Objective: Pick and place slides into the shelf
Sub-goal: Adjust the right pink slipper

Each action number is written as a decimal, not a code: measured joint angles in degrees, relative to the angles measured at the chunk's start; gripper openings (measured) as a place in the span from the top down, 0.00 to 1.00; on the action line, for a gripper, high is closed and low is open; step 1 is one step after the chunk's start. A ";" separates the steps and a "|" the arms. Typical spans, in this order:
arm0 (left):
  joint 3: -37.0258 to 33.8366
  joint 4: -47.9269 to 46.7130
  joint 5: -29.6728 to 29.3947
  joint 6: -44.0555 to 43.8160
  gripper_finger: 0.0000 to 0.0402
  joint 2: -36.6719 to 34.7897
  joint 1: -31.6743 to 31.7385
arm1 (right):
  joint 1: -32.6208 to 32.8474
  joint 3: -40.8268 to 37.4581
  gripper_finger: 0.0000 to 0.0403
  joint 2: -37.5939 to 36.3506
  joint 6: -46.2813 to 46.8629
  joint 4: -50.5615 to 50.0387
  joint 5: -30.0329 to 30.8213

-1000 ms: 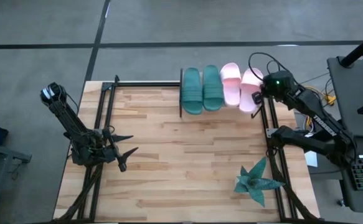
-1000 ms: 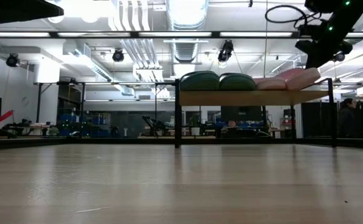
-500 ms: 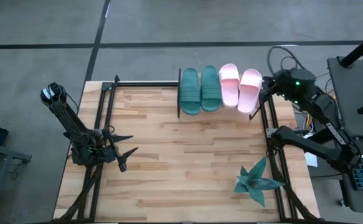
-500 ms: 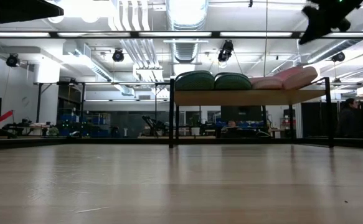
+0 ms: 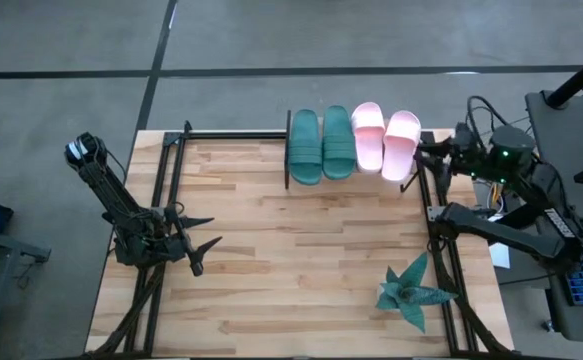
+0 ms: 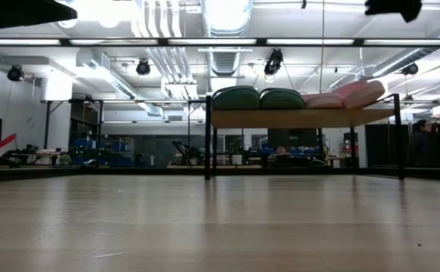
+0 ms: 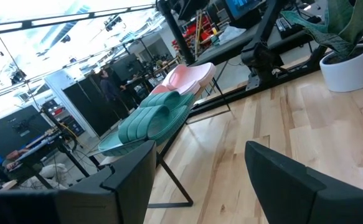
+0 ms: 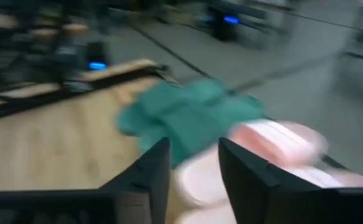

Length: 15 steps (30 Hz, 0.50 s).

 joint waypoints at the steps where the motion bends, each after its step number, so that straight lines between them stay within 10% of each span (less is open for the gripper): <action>1: 0.00 0.02 0.00 0.00 0.43 -0.01 -0.01 | 0.76 0.00 0.68 -0.03 0.04 0.60 -2.39; 15: 0.00 0.02 0.00 -0.02 0.43 0.00 0.00 | 10.48 -0.07 0.55 6.78 -0.79 16.15 -7.82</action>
